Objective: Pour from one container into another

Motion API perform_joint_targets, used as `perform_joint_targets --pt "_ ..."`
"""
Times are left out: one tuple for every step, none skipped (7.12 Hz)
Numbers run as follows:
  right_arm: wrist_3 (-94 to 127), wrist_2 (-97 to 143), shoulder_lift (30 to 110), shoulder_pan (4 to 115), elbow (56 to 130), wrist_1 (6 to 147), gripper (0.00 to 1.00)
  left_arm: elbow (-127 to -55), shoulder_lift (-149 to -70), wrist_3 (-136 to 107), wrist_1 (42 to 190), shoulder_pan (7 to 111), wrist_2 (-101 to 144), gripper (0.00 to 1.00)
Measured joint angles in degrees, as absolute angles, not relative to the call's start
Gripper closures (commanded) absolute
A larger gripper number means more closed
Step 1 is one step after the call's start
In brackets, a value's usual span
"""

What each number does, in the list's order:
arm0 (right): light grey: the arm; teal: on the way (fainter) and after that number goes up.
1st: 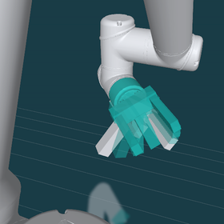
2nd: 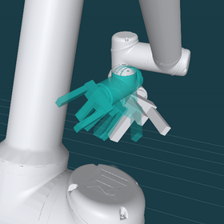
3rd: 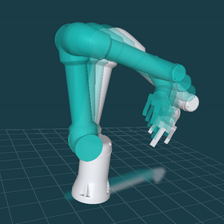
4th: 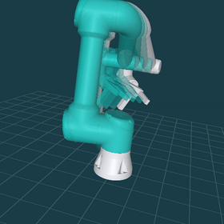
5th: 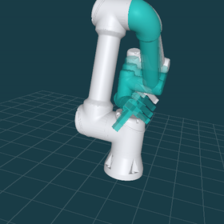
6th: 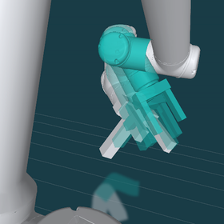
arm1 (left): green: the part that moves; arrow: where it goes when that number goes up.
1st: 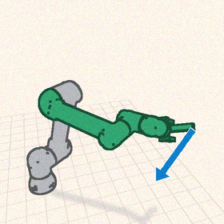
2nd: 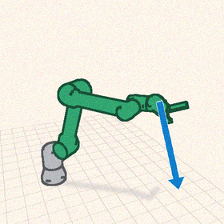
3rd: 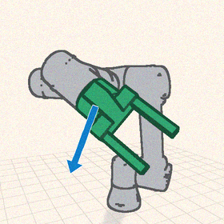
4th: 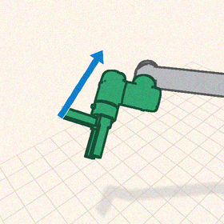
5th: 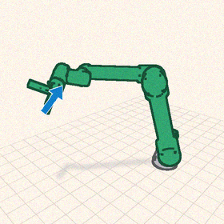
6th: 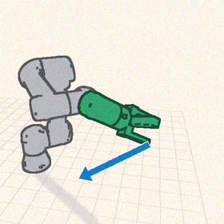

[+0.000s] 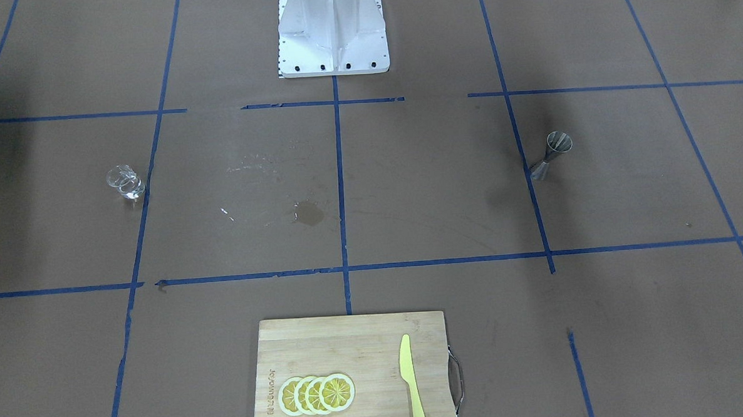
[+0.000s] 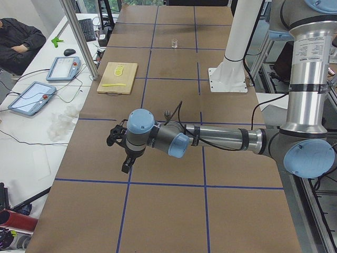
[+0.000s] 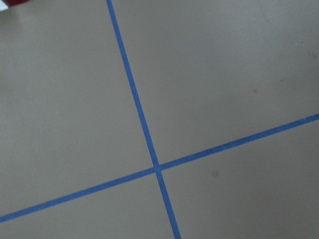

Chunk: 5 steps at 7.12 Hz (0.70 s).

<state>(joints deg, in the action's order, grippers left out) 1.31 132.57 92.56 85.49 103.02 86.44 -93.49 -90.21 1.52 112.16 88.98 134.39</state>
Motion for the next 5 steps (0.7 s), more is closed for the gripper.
perform_joint_targets --pt "1.3 132.6 92.0 85.4 103.1 86.5 0.0 -93.1 -91.6 1.5 114.1 88.9 134.5 0.0" --pt "1.3 132.6 91.6 85.4 103.2 86.4 0.0 -93.2 -92.5 1.6 115.4 88.9 134.5 0.0" --pt "1.3 132.6 91.4 85.4 103.3 86.3 0.0 -93.4 -92.6 1.8 117.9 89.0 134.6 0.0" --pt "1.3 132.6 91.3 85.4 103.3 86.2 0.0 -93.5 -92.7 1.6 120.7 89.0 134.6 0.0" --pt "1.4 132.5 91.2 85.4 103.3 86.1 0.0 -94.3 -92.8 1.0 122.4 89.0 134.6 0.0"
